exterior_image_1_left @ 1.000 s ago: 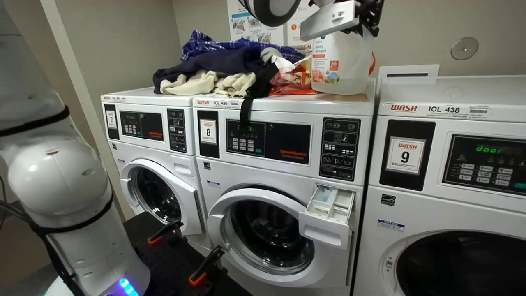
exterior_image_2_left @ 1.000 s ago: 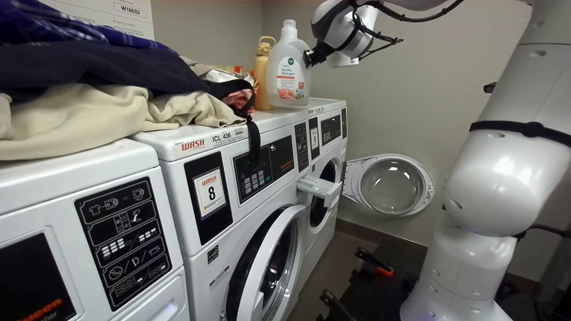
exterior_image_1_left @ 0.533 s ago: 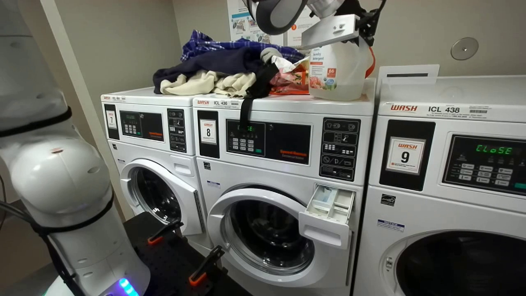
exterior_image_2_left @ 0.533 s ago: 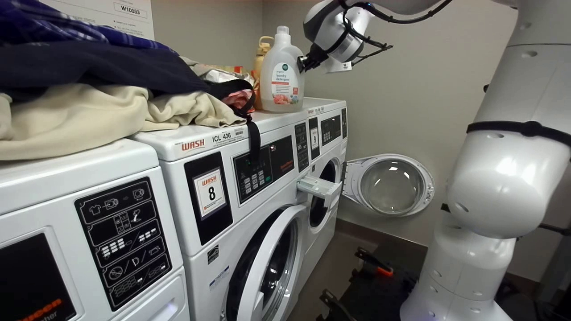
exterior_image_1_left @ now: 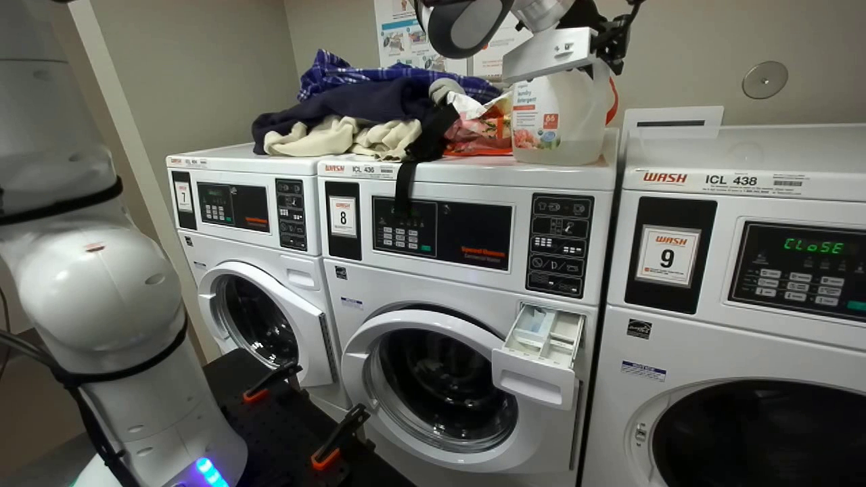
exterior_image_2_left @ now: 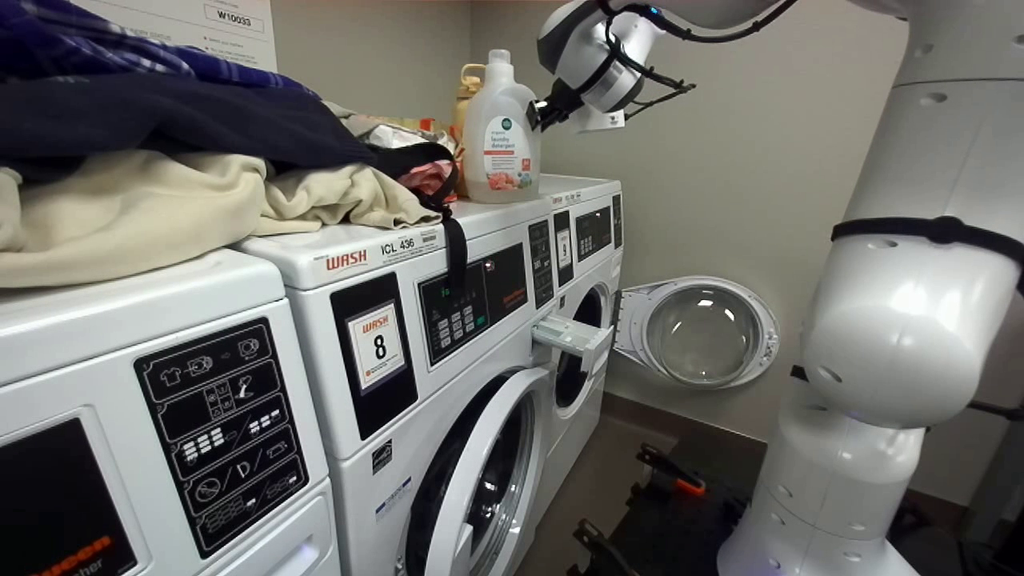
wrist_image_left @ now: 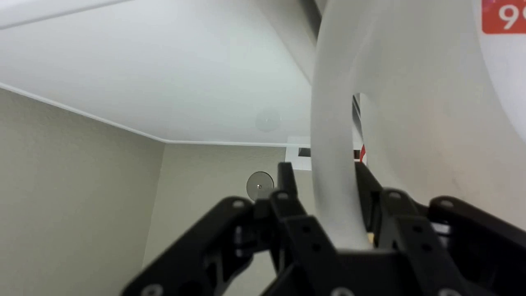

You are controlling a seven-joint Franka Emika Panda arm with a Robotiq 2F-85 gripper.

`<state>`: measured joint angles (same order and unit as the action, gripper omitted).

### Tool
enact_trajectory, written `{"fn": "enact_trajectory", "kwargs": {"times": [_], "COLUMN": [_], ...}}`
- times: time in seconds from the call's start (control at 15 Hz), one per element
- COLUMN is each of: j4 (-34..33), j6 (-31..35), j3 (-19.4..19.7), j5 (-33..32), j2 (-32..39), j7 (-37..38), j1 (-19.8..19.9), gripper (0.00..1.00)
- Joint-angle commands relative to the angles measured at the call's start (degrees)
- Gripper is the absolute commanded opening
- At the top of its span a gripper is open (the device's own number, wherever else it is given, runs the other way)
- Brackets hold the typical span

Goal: Pour some detergent in the washing machine

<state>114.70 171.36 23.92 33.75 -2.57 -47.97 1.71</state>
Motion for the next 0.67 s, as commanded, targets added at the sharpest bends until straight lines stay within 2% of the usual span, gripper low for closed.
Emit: {"fn": "enact_trajectory", "kwargs": {"times": [0.0,0.27,0.6], "j4": [-3.16,-3.60,-3.96], "j6": [0.31,-0.72,-5.63], "j3": [0.14,0.32,0.58], "j5": [0.56,-0.46,-6.11], "j2": [1.31,1.18,0.83], "j7": [1.30,2.59,9.05], "j1": [0.18,0.82,2.59], "gripper": [0.71,0.99,1.00]}}
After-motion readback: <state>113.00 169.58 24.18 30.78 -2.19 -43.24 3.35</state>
